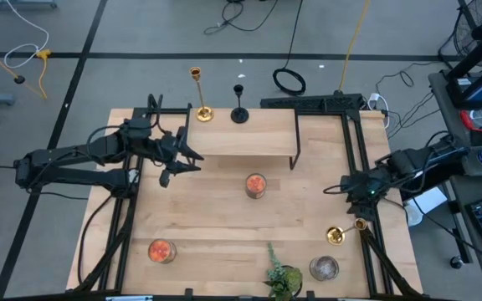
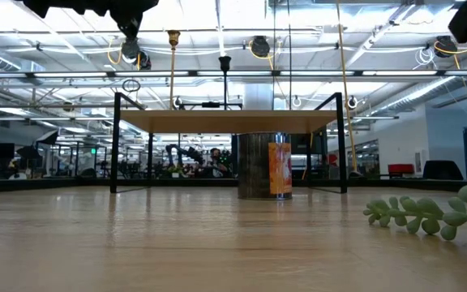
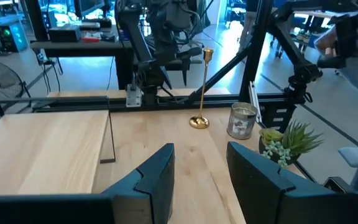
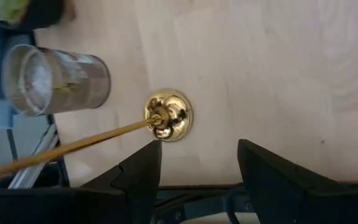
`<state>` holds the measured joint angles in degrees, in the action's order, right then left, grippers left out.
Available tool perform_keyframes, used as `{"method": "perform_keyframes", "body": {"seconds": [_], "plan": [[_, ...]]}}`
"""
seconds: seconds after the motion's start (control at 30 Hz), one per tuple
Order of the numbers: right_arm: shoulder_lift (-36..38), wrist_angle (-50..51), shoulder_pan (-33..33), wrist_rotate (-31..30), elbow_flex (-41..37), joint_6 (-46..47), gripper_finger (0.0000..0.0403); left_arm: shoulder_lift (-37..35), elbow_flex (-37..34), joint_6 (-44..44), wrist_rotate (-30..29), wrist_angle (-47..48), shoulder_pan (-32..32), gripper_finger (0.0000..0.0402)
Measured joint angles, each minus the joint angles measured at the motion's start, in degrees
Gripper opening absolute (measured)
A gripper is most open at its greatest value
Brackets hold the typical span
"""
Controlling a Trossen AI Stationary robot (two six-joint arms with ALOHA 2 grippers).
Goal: Pick & Place candle stick holders
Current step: Put the gold candle holder on the shelf aligned with the other gold and black candle holders
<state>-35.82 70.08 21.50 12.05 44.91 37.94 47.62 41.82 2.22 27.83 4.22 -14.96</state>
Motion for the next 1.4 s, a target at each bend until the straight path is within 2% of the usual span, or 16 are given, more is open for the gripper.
{"method": "perform_keyframes", "body": {"seconds": [0.1, 0.27, 0.4, 0.77, 1.0, 1.23, 1.4], "plan": [[3.21, 0.09, 0.0, -0.3, 0.0, -2.36, 0.021, 0.0, 0.0, 0.02, 0.0, -0.05, 0.0, 0.0152], [7.98, 2.71, 0.0, -4.42, 0.0, -2.74, 0.021, 0.0, 0.0, 0.03, -0.94, -0.08, 0.0, 0.0152], [11.19, 6.17, 0.0, -1.64, 0.0, -4.2, 0.021, 0.0, 0.0, -0.52, -0.96, -0.04, 0.0, 0.0152], [13.88, -0.36, 0.0, 0.65, 0.0, -10.36, 0.021, 0.0, 0.0, -1.33, -1.48, -0.04, 0.02, 0.0152], [13.93, -5.6, 0.0, 13.07, 0.0, -13.5, 0.021, 0.0, 0.0, -1.46, -3.91, 0.23, 0.01, 0.0152], [13.97, -13.35, 0.0, 14.1, -4.24, -15.15, 0.021, 0.0, 0.0, -2.12, -3.91, 0.25, 0.02, 0.0152], [13.97, -18.83, 0.0, 21.33, -12.02, -14.44, 0.021, 0.0, 0.0, -2.34, -3.91, 0.25, 0.0, 0.0152]]}}
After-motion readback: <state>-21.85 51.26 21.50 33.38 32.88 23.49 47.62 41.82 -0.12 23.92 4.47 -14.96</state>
